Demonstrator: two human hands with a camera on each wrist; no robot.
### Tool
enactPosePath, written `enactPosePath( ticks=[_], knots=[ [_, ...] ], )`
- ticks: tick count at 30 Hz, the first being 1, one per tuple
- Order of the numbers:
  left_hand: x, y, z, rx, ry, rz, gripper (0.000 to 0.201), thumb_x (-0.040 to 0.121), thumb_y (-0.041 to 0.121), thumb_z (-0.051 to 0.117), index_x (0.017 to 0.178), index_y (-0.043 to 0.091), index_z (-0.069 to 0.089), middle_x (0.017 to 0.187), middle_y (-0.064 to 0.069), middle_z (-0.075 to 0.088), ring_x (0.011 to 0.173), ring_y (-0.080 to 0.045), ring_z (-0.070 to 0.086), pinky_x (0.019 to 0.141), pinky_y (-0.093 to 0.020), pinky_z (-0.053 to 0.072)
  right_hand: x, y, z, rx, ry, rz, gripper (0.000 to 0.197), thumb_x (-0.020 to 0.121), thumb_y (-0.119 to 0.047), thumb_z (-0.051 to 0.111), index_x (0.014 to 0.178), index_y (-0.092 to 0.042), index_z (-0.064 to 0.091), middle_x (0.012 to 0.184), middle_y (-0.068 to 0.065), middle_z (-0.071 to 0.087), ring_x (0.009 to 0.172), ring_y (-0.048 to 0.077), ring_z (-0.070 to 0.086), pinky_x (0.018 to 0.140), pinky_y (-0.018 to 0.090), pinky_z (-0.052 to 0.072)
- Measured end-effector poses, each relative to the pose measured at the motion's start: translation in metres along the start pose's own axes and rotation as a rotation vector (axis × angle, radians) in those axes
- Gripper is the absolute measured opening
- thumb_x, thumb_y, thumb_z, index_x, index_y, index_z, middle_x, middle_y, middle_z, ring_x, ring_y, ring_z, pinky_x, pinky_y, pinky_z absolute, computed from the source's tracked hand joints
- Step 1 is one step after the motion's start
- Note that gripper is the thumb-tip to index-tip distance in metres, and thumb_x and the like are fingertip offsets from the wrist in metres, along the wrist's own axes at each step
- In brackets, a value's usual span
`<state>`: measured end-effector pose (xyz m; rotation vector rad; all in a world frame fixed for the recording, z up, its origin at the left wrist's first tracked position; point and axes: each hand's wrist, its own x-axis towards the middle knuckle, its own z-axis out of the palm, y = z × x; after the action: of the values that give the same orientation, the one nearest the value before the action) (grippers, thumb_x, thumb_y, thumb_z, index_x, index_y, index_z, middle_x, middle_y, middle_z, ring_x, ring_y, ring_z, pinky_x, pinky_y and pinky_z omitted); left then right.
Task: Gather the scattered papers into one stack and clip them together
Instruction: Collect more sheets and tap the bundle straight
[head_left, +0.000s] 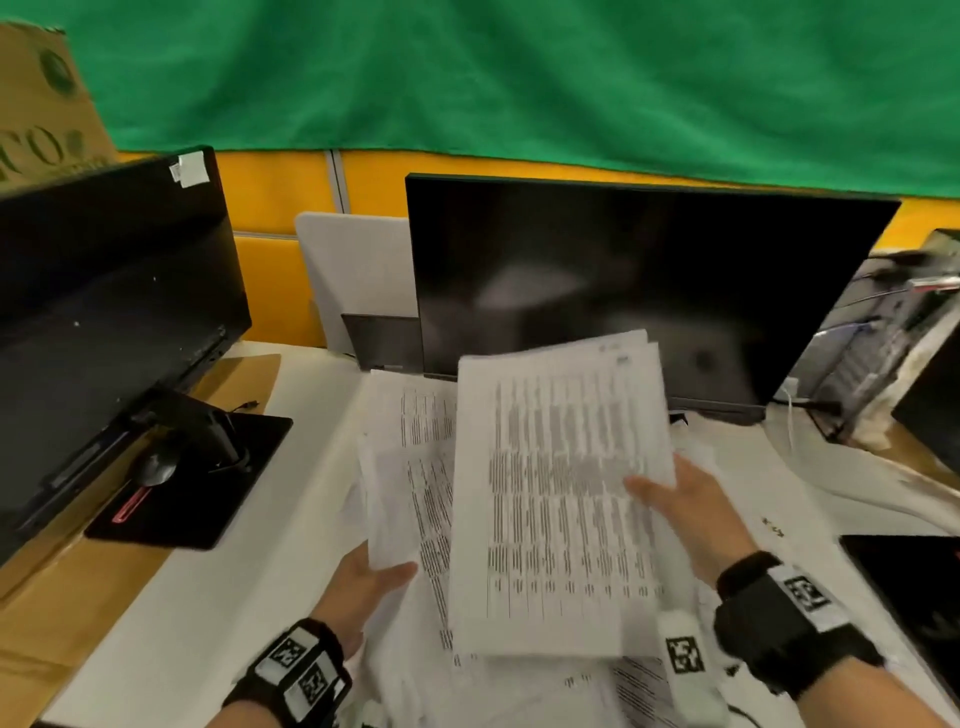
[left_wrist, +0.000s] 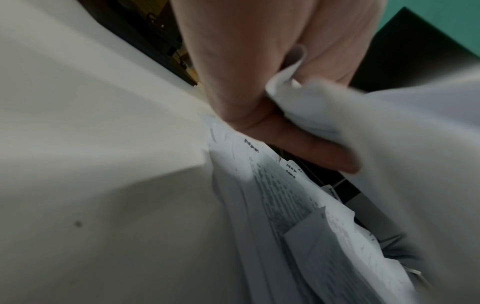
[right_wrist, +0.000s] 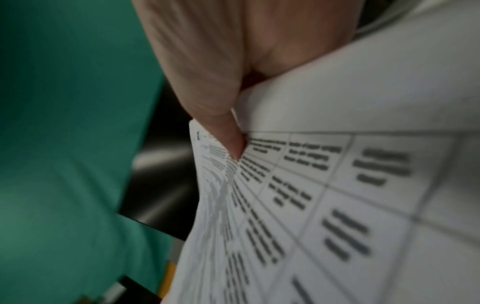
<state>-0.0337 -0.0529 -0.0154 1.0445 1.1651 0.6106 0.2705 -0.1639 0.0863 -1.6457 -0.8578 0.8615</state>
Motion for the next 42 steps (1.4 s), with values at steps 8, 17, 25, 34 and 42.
enactPosePath(
  ticks=[8,17,25,34,42],
  knots=[
    [-0.014,0.019,0.003,-0.074,-0.190,0.060,0.076,0.057,0.040,0.086,0.122,0.011,0.060,0.110,-0.014,0.072,0.100,-0.033,0.069,0.091,-0.052,0.052,0.001,0.052,0.029,0.290,-0.195,0.390,0.068,0.061,-0.032,0.085,0.121,-0.013,0.060,0.114,0.013,0.070,0.106,0.034,0.066,0.095,0.052,0.049],
    [-0.008,0.098,0.026,0.067,-0.196,0.299,0.084,0.036,0.058,0.087,0.110,0.025,0.062,0.110,0.002,0.072,0.105,-0.018,0.067,0.095,-0.041,0.052,0.011,0.007,0.024,0.302,-0.215,0.145,0.076,0.049,-0.030,0.091,0.118,-0.013,0.063,0.111,0.008,0.072,0.106,0.028,0.067,0.098,0.051,0.047],
    [0.006,0.152,0.039,0.060,-0.253,0.530,0.069,0.043,0.048,0.088,0.106,0.030,0.065,0.108,0.009,0.073,0.101,-0.010,0.069,0.084,-0.027,0.056,0.027,-0.034,0.005,0.062,-0.021,-0.150,0.074,0.048,-0.037,0.089,0.112,-0.009,0.065,0.100,-0.001,0.075,0.098,0.011,0.070,0.093,0.033,0.051],
    [0.025,0.137,0.065,-0.013,-0.125,0.427,0.032,0.071,0.008,0.078,0.101,0.017,0.070,0.098,-0.001,0.076,0.094,-0.014,0.071,0.099,-0.045,0.049,0.032,-0.028,0.017,0.235,-0.058,-0.178,0.058,0.061,-0.020,0.085,0.115,-0.018,0.064,0.106,0.000,0.074,0.103,0.020,0.069,0.095,0.044,0.050],
    [0.019,0.134,0.068,-0.172,-0.061,0.479,0.040,0.063,0.033,0.073,0.100,0.019,0.067,0.100,-0.001,0.075,0.097,-0.020,0.070,0.094,-0.043,0.051,0.030,-0.050,0.009,0.242,0.063,-0.328,0.027,0.075,-0.016,0.076,0.101,-0.015,0.071,0.096,0.000,0.076,0.091,0.017,0.071,0.081,0.034,0.053]
  ],
)
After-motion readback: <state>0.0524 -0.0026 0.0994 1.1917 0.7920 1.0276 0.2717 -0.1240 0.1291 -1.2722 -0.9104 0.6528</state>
